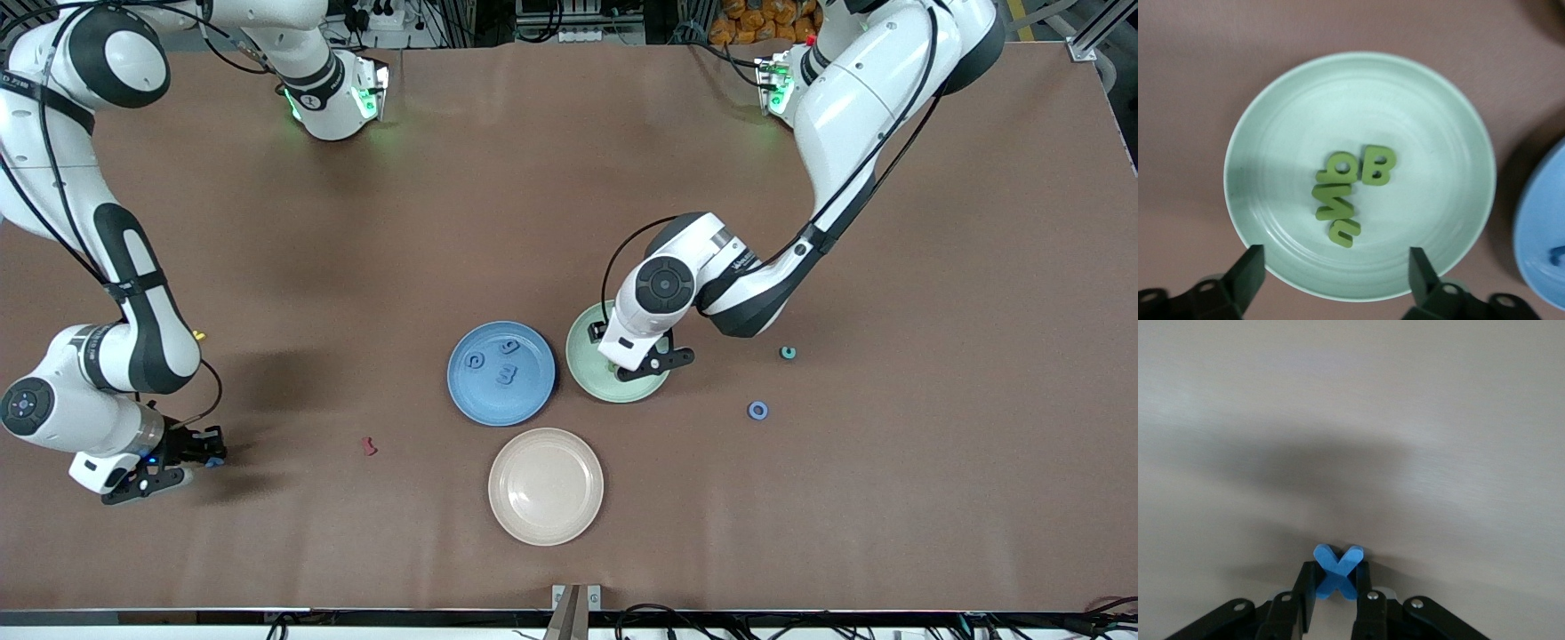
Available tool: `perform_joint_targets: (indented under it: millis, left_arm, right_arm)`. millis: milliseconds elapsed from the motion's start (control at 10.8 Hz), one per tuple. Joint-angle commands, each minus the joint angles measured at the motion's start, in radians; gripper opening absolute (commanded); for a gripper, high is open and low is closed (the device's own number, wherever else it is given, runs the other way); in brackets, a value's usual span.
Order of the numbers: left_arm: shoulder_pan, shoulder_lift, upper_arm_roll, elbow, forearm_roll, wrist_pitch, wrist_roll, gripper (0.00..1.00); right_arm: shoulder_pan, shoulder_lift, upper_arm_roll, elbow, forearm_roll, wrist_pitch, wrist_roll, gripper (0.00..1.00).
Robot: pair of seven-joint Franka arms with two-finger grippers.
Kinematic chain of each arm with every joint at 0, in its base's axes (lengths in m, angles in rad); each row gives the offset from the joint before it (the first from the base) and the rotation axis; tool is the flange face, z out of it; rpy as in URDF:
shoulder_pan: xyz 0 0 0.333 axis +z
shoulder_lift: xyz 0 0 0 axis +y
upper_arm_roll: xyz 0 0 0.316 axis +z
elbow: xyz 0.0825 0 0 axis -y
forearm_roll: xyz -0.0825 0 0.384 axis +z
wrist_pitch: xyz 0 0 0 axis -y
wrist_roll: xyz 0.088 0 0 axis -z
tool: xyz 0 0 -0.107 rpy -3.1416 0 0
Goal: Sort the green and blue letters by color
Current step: 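Carry the green n onto the green plate and open the left gripper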
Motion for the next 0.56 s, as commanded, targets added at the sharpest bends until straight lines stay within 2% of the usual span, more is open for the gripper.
perform_joint_targets:
  millis: [0,464]
  left_arm:
    - [0.013,-0.129,0.010,0.004,-0.019,-0.003,0.022,1.00]
    - [0.016,-0.292,0.038,0.002,0.105,-0.005,0.061,1.00]
  right_arm:
    - [0.054,-0.031,0.042,-0.002,0.051,-0.106,0.111,0.00]
    - [0.141,-0.045,0.227,-0.002,0.048,-0.300,0.616,0.00]
